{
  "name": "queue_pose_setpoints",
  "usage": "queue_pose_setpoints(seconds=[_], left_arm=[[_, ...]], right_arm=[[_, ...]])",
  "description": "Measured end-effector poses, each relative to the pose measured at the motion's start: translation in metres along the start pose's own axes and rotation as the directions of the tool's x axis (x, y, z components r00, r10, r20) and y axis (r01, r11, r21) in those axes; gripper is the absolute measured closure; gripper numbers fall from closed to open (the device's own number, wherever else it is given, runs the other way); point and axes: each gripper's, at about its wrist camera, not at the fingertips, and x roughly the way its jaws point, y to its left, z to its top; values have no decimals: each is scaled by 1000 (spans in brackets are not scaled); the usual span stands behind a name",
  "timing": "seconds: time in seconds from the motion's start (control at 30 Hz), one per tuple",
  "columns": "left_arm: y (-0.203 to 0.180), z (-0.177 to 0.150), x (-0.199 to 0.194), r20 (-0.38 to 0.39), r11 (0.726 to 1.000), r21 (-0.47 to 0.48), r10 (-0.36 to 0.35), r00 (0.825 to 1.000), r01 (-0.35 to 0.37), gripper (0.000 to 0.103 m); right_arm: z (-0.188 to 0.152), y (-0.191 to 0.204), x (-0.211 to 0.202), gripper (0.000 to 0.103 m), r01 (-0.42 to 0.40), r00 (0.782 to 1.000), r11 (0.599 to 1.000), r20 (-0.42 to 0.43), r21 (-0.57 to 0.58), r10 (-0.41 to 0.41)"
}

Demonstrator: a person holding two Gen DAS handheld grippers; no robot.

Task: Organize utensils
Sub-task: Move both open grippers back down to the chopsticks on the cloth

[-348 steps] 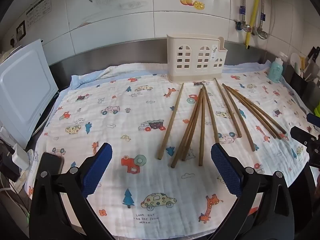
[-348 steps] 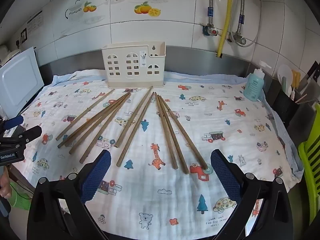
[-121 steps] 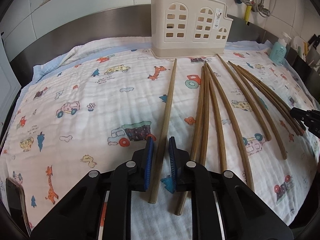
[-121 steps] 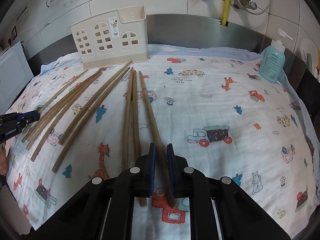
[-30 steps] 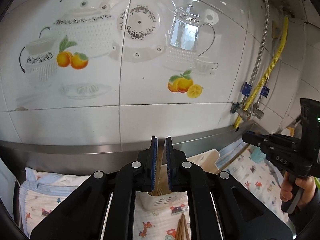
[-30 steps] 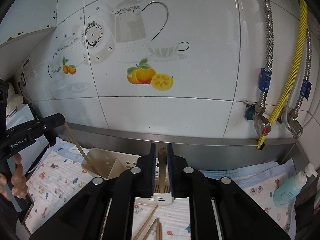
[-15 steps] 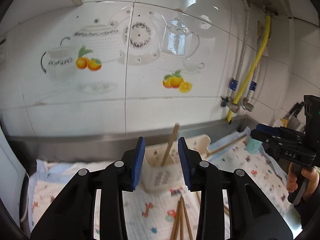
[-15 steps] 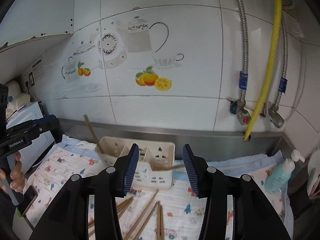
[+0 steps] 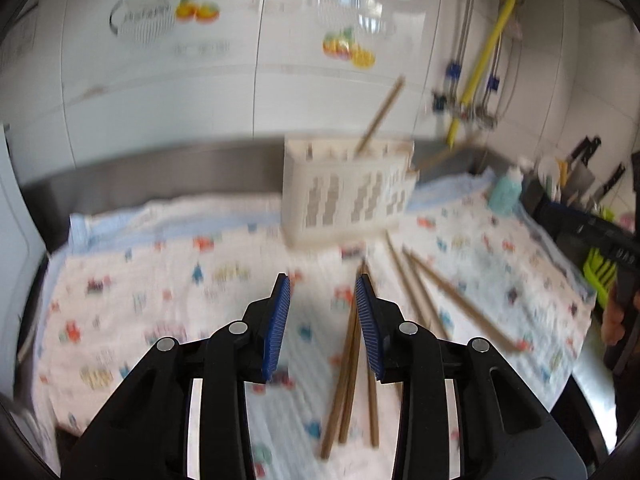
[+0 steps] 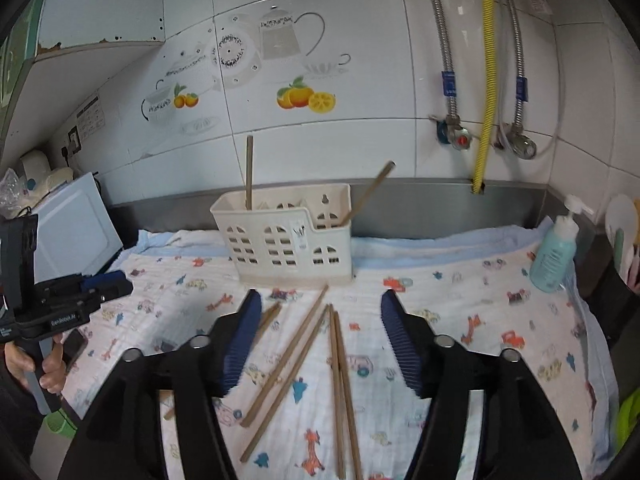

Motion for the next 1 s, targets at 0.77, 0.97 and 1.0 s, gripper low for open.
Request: queue_pose_setpoints(seconds=[0.77, 0.97, 1.0], left_arm=[[0, -89, 54, -212, 999, 33, -5, 977, 13, 70], [1, -89, 63, -220, 1000, 26, -1, 975, 7, 70], [0, -89, 64, -220, 1000, 30, 2, 976, 5, 70]], right_arm=[[-88, 8, 6, 37, 68, 992, 997, -106, 28, -65], [-99, 2, 7, 37, 88, 988, 995, -128, 41, -82], [-101, 1, 8, 37, 89, 987, 995, -134, 45, -82]])
